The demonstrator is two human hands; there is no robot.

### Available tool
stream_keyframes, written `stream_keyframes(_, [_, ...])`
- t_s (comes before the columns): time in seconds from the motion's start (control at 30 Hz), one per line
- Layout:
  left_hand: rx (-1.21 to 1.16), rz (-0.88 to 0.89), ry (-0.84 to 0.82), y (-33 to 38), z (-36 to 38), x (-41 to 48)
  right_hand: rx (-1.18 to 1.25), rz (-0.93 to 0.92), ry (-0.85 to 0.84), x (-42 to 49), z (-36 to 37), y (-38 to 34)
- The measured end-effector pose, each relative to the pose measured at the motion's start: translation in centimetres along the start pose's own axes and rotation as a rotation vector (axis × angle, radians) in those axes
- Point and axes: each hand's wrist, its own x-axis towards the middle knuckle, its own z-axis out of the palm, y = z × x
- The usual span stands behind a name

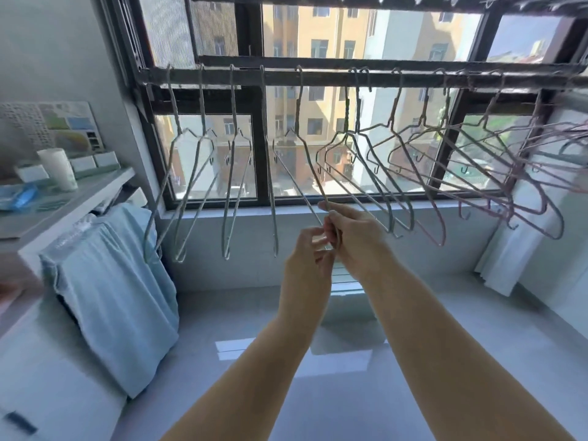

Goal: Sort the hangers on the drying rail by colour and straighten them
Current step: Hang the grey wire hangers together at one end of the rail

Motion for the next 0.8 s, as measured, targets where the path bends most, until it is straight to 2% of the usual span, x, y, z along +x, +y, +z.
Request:
stream_keyframes(0.33, [-0.080,0.030,0.029,-0.6,1.3,0.6,-0.101,-0.073,0.037,0.4,-0.7,-0.3])
stream_keyframes(0.6, [-0.030,0.046,0.069,-1.9,0.9,0.4,-0.159,-0.033,-0.039,0.8,0.0,0.7])
stream_keyframes(0.7, [0.017,0.037,0.121,-2.8,1.2,0.8,-0.360,-0.029,-0.072,0.8,0.5,0.9])
stream_keyframes(0.8, [0.051,-0.009,0.180,-2.5,1.6,1.5,-0.774,-0.167,-0.143,-0.4,0.8,0.1])
